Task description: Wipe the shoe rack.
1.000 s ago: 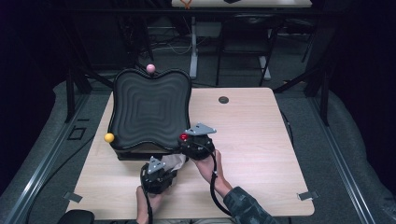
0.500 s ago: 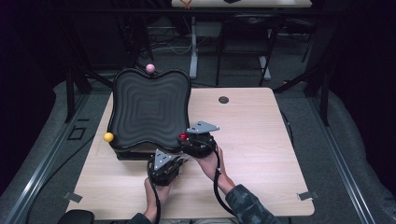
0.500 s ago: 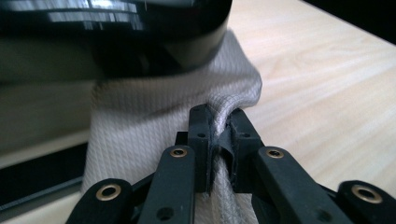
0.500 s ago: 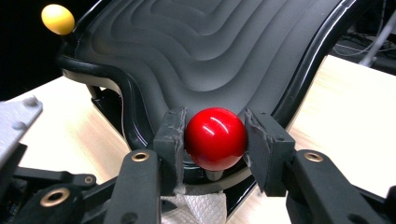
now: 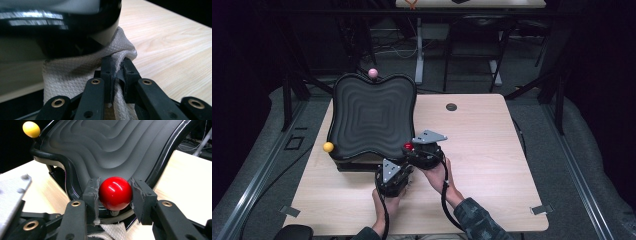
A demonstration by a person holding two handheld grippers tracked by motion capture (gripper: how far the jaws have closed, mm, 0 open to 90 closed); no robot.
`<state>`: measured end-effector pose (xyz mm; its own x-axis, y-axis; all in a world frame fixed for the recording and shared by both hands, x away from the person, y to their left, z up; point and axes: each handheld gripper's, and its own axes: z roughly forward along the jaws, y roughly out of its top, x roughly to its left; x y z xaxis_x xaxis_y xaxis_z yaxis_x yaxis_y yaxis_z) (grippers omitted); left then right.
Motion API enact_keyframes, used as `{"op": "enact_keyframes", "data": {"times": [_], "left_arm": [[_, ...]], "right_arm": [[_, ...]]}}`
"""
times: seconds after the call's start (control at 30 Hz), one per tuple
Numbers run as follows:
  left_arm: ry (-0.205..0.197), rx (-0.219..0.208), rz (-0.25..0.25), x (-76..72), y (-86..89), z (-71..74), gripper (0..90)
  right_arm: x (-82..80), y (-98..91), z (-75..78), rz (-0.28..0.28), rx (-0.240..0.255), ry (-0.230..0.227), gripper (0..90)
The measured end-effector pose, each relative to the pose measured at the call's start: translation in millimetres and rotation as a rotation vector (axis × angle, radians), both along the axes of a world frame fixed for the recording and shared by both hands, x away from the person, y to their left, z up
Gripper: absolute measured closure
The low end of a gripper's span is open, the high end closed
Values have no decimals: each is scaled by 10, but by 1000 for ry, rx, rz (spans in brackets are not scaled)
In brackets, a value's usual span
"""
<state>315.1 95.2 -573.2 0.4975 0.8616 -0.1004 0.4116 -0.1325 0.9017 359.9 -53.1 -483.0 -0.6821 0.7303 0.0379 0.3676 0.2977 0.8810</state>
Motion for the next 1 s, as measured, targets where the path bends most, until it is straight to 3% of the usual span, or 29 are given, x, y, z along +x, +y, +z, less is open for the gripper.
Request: {"op": "enact_keyframes", "data": {"times": [0.13, 0.2, 0.33, 0.67, 1.0], "left_arm": [[44, 27, -8, 20, -12, -43, 819], [100, 27, 0, 53, -19, -115, 820], [122, 22, -2, 70, -14, -127, 821], [101, 16, -5, 55, -5, -108, 826], [4, -23, 6, -12, 13, 96, 825]], "right_arm": [[-4, 4, -1, 0, 2, 1, 597], [-5, 6, -1, -4, -2, 0, 597], [-6, 5, -1, -3, -2, 1, 597], [-6, 6, -3, 0, -3, 0, 597], [-9, 9, -7, -1, -8, -8, 597]]}}
